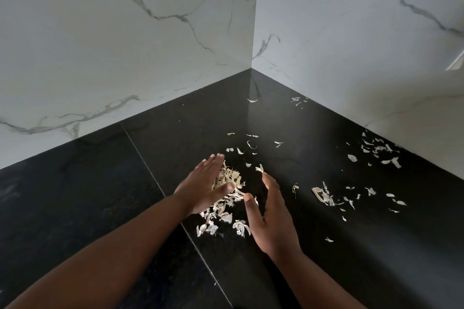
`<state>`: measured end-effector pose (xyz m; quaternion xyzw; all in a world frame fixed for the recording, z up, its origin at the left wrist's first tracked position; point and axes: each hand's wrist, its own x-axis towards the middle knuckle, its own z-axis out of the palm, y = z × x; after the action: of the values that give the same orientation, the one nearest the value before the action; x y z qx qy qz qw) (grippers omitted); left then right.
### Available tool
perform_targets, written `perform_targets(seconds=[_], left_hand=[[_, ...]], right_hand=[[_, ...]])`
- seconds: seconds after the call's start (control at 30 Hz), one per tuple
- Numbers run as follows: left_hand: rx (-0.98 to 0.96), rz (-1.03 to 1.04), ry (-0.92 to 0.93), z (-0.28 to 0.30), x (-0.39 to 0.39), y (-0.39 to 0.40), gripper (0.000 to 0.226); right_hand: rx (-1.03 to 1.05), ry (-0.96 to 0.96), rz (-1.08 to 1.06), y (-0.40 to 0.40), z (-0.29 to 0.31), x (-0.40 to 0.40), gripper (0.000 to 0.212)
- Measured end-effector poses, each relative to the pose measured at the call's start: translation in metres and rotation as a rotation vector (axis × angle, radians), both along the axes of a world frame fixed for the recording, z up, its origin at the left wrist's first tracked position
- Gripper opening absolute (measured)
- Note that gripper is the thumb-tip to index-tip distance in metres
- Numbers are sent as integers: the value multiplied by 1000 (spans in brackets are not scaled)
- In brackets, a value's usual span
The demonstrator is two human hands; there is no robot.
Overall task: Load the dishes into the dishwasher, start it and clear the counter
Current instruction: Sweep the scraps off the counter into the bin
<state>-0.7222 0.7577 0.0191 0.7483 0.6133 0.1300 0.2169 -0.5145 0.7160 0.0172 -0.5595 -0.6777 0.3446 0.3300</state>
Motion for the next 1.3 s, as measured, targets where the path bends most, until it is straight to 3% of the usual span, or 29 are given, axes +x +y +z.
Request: perform_targets(seconds=[0.23, 0.3, 0.4, 0.47, 0.5, 0.57, 0.63, 0.73, 0.8, 1.0, 1.1, 1.2, 1.3], left_hand=[[-116, -165, -312, 6, 19, -21, 118], [-192, -133, -545, 8, 25, -34, 110], [-101, 32, -759, 10, 29, -55, 97], [14, 120, -672, 11, 16, -65, 94], [80, 110, -524, 10, 3, -68, 93], [172, 78, -130, -1, -28, -75, 89], [137, 183, 88, -9, -52, -76, 80], [94, 394, 2, -10, -59, -71, 63], [96, 421, -26, -7, -56, -69, 59], [69, 413, 40, -6, -55, -66, 63], [69, 407, 119, -7, -56, -63, 71], [75, 401, 177, -10, -58, -62, 75], [69, 398, 180, -11, -57, -63, 81]], right_hand=[[37, 36, -65, 2, -5, 0, 74], [58, 63, -87, 3, -7, 0, 72], [89, 117, -122, 5, -9, 2, 65], [82, 112, -156, 4, -5, 3, 52], [88, 55, -179, 0, -3, 2, 48], [213, -202, -164, -12, 4, -6, 43], [444, -453, 56, -34, 10, -29, 42], [573, -733, 467, -75, 5, -80, 58], [520, -876, 497, -91, 1, -99, 77], [341, -995, 424, -74, 13, -69, 97], [337, -920, 367, -71, 20, -38, 96], [291, -777, 153, -84, 24, 22, 85], [98, -728, -119, -110, 16, 103, 95]])
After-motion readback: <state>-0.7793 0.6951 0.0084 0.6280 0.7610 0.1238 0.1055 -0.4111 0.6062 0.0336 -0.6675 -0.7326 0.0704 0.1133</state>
